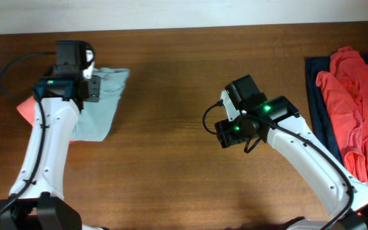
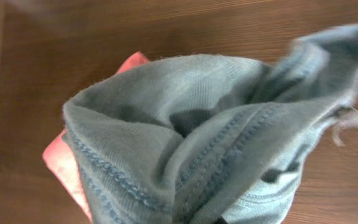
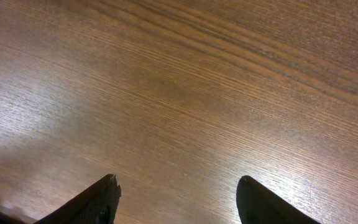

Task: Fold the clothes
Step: 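Place the light-blue bundle onto the coral shirt and open the left gripper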

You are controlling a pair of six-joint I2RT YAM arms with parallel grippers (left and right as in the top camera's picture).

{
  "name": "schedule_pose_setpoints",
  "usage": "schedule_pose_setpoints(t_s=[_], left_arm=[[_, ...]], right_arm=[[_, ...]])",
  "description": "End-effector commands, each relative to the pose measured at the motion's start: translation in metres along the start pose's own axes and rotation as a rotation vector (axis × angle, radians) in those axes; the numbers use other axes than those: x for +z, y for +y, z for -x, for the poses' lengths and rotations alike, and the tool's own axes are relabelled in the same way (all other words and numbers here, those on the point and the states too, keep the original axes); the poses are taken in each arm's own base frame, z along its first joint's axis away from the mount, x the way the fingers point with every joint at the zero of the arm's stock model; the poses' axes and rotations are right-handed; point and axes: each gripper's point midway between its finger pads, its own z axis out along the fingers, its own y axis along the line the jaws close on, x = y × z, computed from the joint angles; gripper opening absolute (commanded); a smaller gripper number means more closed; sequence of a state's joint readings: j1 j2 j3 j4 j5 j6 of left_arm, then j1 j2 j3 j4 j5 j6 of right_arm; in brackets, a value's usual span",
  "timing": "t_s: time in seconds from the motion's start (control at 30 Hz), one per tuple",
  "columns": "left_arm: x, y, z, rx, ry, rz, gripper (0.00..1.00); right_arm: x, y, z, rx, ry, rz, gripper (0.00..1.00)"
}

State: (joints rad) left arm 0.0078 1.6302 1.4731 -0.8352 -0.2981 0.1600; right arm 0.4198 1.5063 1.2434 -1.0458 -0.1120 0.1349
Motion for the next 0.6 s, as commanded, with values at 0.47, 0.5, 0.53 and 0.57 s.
schedule_pose_setpoints(t_s=[0.47, 0.5, 0.53, 0.57], left_arm=[[0.043, 0.143, -0.028, -0.375, -0.017, 0.117, 0.03], [0.048, 0.144, -0.03, -0.38, -0.009, 0.109, 0.03], [0.056, 0.143, -0.034, -0.387, 0.004, 0.09, 0.03], [0.061, 0.143, -0.037, -0.391, 0.014, 0.079, 0.03]], right_arm=[[-0.003, -0.005, -0.007, 0.006, 0.023, -0.023, 0.66], [-0.003, -0.005, -0.008, 0.007, 0.025, -0.023, 0.66], [-0.003, -0.005, -0.008, 0.007, 0.028, -0.024, 0.66], [-0.003, -0.005, -0.009, 0.007, 0.029, -0.024, 0.66]])
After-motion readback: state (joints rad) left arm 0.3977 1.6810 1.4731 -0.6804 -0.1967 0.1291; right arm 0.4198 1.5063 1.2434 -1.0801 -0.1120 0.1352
